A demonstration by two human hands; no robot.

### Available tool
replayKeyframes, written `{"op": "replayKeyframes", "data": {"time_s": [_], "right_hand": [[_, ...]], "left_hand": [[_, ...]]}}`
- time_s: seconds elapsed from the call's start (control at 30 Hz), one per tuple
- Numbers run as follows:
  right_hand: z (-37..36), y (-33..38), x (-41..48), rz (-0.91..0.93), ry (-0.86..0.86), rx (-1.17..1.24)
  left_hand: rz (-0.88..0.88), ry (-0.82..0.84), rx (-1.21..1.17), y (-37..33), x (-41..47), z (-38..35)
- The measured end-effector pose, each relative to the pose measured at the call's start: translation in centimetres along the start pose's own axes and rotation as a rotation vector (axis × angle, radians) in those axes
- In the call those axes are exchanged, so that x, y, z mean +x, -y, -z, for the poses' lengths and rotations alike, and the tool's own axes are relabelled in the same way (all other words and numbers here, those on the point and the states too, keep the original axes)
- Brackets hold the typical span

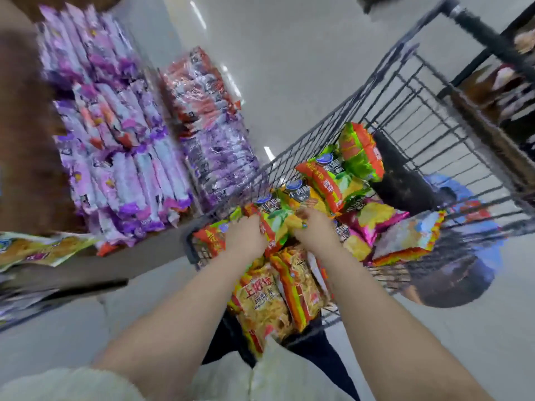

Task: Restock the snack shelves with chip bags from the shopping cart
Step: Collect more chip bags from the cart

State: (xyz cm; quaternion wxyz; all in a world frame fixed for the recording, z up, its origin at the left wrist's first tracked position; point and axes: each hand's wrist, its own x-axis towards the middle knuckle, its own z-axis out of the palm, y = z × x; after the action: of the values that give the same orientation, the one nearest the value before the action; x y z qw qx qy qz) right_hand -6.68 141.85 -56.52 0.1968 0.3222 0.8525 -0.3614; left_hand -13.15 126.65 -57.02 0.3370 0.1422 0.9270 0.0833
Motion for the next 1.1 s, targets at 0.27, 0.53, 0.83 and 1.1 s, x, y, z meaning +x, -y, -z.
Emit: {"op": "replayKeyframes", "data": {"time_s": [0.27, 0.53, 0.83, 1.1], "right_hand": [[-1.0, -3.9, 11.6, 0.017, 0.300, -0.076], [-2.6, -5.9, 12.8, -0.181, 0.443, 0.374], [1.0, -3.7, 8.0, -0.085, 0.334, 0.437], [3.2, 0.1, -0.4, 0.117, 0.350, 0.437]], "left_hand": [[0.468, 0.014, -0.625, -0.9, 5.2, -5.3], [0.641, 0.041, -1.023, -2.6, 6.1, -7.0], [0.598, -0.062, -1.320, -3.5, 2.3, -5.1], [0.422, -0.237, -1.435, 0.2, -7.1, -1.4]]}}
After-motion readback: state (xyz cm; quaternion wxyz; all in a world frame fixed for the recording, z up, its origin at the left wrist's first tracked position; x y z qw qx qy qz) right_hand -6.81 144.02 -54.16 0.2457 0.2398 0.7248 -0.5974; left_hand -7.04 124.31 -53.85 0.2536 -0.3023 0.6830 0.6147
